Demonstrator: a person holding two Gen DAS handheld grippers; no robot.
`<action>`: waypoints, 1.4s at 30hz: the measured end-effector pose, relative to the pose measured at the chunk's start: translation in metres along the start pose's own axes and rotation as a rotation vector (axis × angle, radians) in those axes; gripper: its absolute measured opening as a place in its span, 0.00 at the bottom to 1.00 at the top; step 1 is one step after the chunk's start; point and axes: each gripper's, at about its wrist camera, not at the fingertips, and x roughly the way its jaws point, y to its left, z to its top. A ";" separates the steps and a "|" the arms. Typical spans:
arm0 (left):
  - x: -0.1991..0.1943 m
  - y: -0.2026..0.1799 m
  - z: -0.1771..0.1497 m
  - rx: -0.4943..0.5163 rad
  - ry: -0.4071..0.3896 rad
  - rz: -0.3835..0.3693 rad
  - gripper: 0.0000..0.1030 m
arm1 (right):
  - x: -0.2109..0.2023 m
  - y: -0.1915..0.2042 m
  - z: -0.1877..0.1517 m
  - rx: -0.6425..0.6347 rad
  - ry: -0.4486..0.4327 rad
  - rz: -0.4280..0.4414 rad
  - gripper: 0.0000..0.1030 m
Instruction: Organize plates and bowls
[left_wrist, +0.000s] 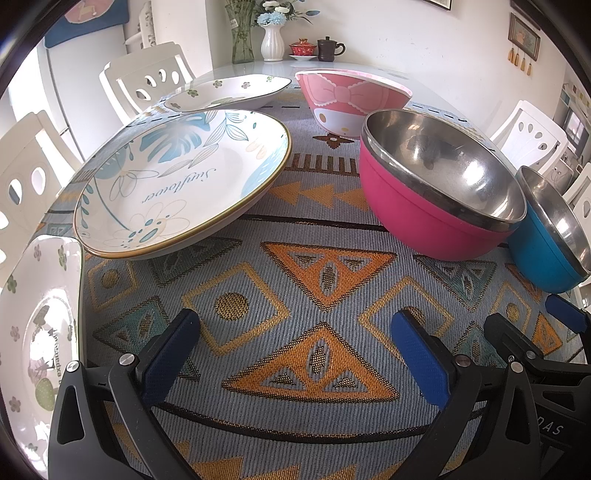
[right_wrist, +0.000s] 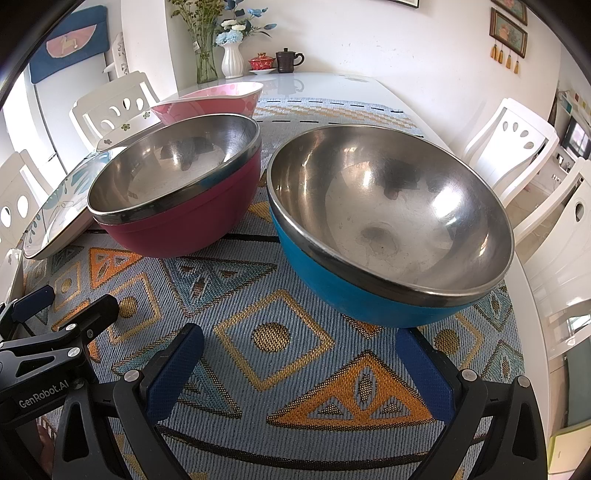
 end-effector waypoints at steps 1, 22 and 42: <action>0.000 0.000 0.000 0.000 0.000 0.000 1.00 | 0.000 0.000 0.000 0.000 0.000 0.000 1.00; 0.004 0.002 0.010 -0.004 0.144 -0.034 0.99 | -0.001 0.000 -0.001 -0.012 0.004 0.004 1.00; -0.198 0.043 0.081 -0.033 0.013 0.041 0.96 | -0.198 0.008 0.058 -0.173 -0.090 0.239 1.00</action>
